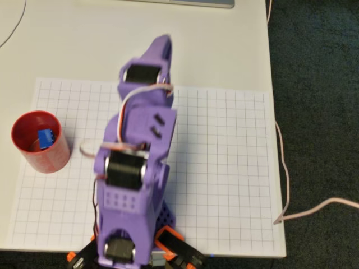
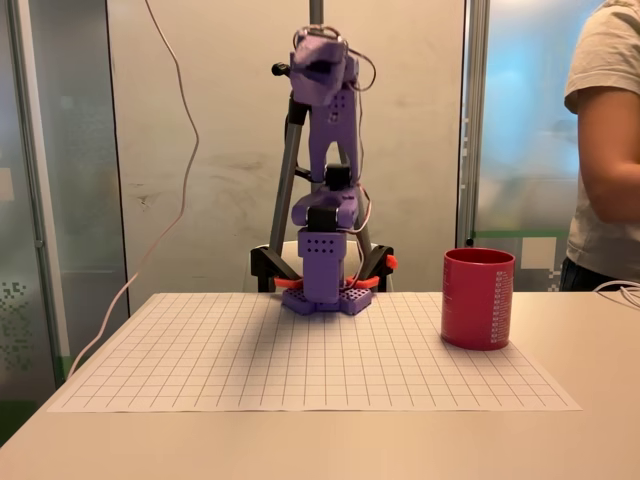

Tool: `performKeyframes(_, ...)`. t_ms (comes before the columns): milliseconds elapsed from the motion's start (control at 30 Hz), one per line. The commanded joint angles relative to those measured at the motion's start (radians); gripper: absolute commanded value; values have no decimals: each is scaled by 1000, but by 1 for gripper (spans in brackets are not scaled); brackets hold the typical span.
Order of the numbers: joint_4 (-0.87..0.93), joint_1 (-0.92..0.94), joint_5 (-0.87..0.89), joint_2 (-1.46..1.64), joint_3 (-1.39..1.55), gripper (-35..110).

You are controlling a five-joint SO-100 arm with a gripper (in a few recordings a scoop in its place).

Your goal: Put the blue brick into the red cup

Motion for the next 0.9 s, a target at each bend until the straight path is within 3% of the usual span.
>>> performKeyframes(0, 21, -26, 8, 92, 135, 0)
performKeyframes(433, -144, -109, 179, 92, 851, 0)
performKeyframes(633, -133, -109, 264, 92, 966, 0)
performKeyframes(867, -100, -126, 212, 92, 991, 3)
